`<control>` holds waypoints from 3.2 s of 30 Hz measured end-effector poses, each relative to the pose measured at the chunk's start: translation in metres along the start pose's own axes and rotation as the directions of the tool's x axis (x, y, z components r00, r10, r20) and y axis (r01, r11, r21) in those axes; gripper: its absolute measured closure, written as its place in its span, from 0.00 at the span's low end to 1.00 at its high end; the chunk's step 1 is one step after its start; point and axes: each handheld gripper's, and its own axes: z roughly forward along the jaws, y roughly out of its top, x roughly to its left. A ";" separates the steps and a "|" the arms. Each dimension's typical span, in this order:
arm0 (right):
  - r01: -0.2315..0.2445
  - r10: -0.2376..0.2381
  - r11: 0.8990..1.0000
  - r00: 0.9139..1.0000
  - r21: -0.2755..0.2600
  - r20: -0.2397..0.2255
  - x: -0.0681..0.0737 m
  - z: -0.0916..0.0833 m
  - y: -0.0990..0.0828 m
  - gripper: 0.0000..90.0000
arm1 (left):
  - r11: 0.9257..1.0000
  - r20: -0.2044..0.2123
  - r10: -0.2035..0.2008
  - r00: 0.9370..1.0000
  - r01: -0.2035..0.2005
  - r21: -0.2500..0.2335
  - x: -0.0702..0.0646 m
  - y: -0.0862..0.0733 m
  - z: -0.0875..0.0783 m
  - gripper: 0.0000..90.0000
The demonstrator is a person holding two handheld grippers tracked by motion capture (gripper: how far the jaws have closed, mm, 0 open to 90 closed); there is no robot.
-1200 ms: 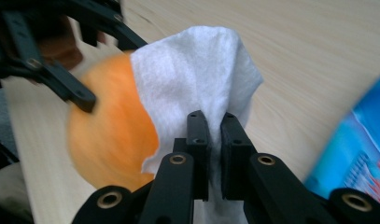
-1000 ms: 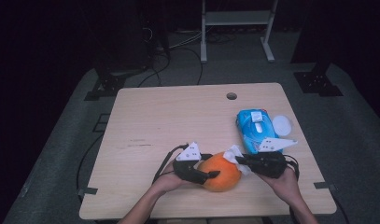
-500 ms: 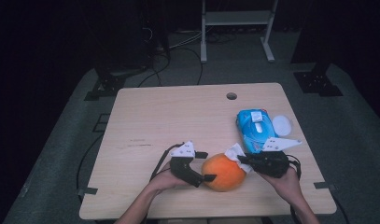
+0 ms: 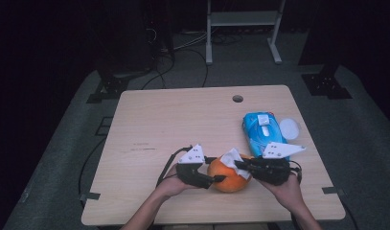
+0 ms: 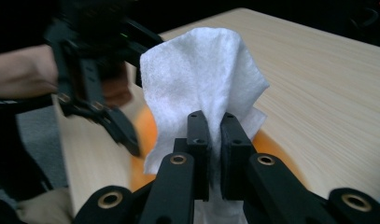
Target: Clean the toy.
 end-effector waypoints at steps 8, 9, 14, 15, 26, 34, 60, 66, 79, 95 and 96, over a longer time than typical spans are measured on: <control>0.000 0.000 1.000 1.000 0.017 0.018 -0.002 0.009 -0.002 0.93 | 1.000 -0.021 0.001 1.000 -0.001 -0.001 0.003 0.001 -0.008 0.42; -0.036 0.035 0.999 0.999 0.011 0.030 -0.010 0.008 -0.006 0.93 | 1.000 -0.019 -0.011 1.000 0.011 -0.012 0.004 0.001 -0.009 0.42; -0.046 0.045 0.999 0.997 0.013 0.060 -0.011 0.007 -0.005 0.93 | 1.000 -0.027 -0.021 0.999 0.020 -0.017 0.005 0.006 -0.013 0.43; -0.034 0.033 0.999 0.998 0.014 0.062 -0.008 0.007 -0.004 0.93 | 1.000 -0.033 -0.013 0.999 0.013 -0.006 0.004 0.007 -0.013 0.43; -0.015 0.014 1.000 0.998 0.012 0.061 -0.003 0.011 -0.001 0.93 | 0.999 -0.014 -0.024 1.000 0.023 -0.026 0.001 0.013 -0.019 0.43; -0.061 0.057 0.997 0.997 0.057 0.057 -0.013 0.022 -0.015 0.93 | 0.996 0.046 -0.076 0.996 0.078 -0.035 0.016 0.002 -0.020 0.15; 0.015 -0.016 1.000 0.998 0.023 0.059 -0.002 0.013 -0.005 0.93 | 0.981 -0.052 -0.183 0.982 0.180 -0.068 0.019 -0.010 -0.002 0.36; 0.001 -0.003 1.000 0.997 0.027 0.079 -0.005 0.011 -0.009 0.93 | 0.982 -0.076 -0.181 0.981 0.176 -0.069 0.017 -0.009 0.000 0.33; 0.007 -0.007 1.000 0.996 -0.003 0.093 -0.004 0.007 -0.005 0.93 | 0.998 0.007 -0.050 0.999 0.050 -0.035 0.002 -0.005 0.004 0.30; 0.093 -0.094 0.996 0.990 0.014 0.101 0.015 0.013 0.004 0.93 | 0.999 -0.048 -0.031 0.998 0.029 -0.036 -0.008 -0.003 0.011 0.36; 0.093 -0.094 0.996 0.990 0.014 0.101 0.015 0.013 0.004 0.93 | 0.999 -0.048 -0.031 0.998 0.029 -0.036 -0.008 -0.003 0.011 0.36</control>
